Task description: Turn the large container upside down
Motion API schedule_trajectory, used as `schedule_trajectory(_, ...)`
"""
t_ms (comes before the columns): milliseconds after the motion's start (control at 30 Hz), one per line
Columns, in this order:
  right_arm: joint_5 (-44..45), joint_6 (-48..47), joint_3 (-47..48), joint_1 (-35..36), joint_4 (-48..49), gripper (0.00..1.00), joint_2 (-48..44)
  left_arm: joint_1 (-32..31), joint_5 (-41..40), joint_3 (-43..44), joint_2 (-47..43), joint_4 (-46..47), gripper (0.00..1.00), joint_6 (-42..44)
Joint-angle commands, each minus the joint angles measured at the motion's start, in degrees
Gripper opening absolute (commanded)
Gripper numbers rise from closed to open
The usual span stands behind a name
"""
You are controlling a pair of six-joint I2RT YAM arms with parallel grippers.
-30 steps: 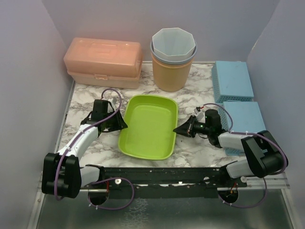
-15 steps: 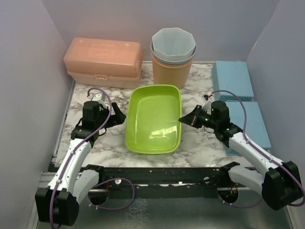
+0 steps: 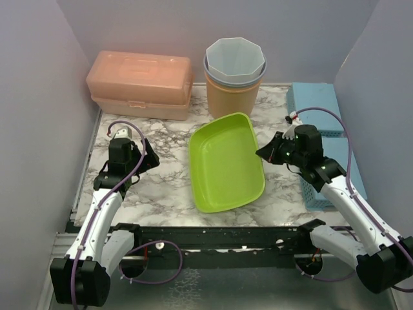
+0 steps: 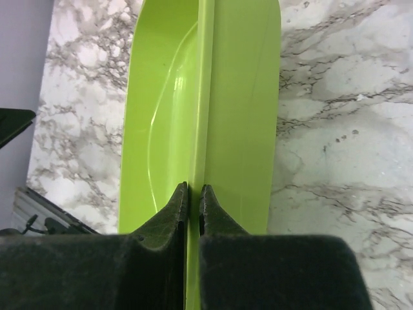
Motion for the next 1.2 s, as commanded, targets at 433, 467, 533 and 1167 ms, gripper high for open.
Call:
schedule_trajectory(433, 16.94, -13.76, 18.41, 5.71, -18.27, 0.01, 3.32, 0.65, -0.77, 1.12, 0.91, -0.65, 0.99, -0.37)
schedule_trajectory(467, 20.31, -14.29, 19.33, 8.25, -19.23, 0.01, 4.26, 0.71, -0.78, 1.18, 0.92, -0.65, 0.99, -0.38)
schedule_trajectory(533, 27.89, -15.42, 20.5, 14.7, -20.03, 0.01, 6.15, 0.78, -0.81, 1.06, 1.04, -0.65, 0.99, -0.37)
schedule_trajectory(1167, 51.39, -13.56, 25.36, 37.08, -13.79, 0.01, 16.89, 1.94, -3.19, 1.39, 0.12, -1.35, 0.99, -1.0)
